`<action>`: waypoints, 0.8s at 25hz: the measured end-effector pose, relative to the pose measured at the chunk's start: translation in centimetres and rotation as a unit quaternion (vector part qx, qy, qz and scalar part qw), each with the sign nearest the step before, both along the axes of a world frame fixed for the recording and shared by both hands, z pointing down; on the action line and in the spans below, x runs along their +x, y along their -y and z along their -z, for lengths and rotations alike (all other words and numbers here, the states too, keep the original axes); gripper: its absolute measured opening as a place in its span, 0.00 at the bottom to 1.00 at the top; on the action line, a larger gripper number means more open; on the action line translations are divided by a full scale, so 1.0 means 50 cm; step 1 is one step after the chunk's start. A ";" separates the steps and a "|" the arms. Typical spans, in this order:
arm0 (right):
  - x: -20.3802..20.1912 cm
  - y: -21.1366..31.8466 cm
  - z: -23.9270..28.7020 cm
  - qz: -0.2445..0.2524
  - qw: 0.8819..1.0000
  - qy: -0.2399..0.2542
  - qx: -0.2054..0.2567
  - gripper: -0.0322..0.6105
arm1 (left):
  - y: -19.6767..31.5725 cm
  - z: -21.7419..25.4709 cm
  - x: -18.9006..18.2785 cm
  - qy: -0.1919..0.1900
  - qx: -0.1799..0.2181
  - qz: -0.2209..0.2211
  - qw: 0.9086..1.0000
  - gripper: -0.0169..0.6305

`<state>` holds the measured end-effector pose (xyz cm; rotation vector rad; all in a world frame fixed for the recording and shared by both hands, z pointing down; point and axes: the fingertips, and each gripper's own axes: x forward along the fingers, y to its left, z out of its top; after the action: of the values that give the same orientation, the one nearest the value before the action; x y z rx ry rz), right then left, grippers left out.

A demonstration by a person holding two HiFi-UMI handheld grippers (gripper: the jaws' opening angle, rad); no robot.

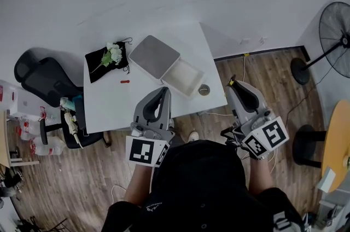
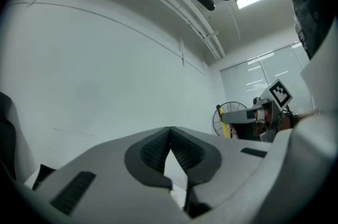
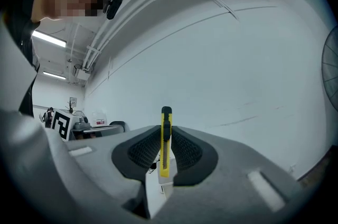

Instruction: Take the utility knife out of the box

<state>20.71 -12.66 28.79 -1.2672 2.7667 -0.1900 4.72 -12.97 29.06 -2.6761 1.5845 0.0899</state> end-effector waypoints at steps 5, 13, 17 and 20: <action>-0.001 -0.003 -0.007 0.002 1.000 -0.002 -0.001 0.15 | -0.002 -0.006 0.003 -0.001 -0.001 -0.001 1.000 0.03; -0.003 -0.003 -0.014 0.006 1.000 -0.005 -0.003 0.15 | -0.005 -0.014 0.012 -0.001 -0.009 -0.003 1.000 0.03; -0.003 -0.002 -0.012 0.007 1.000 -0.006 0.001 0.15 | -0.004 -0.014 0.015 0.002 -0.007 -0.005 1.000 0.03; -0.003 -0.003 -0.013 0.007 1.000 -0.007 0.000 0.15 | -0.003 -0.012 0.017 0.003 -0.006 -0.006 1.000 0.03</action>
<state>20.57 -12.49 29.45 -1.2533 2.7875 -0.1833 5.57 -12.80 29.68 -2.6923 1.5710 0.0730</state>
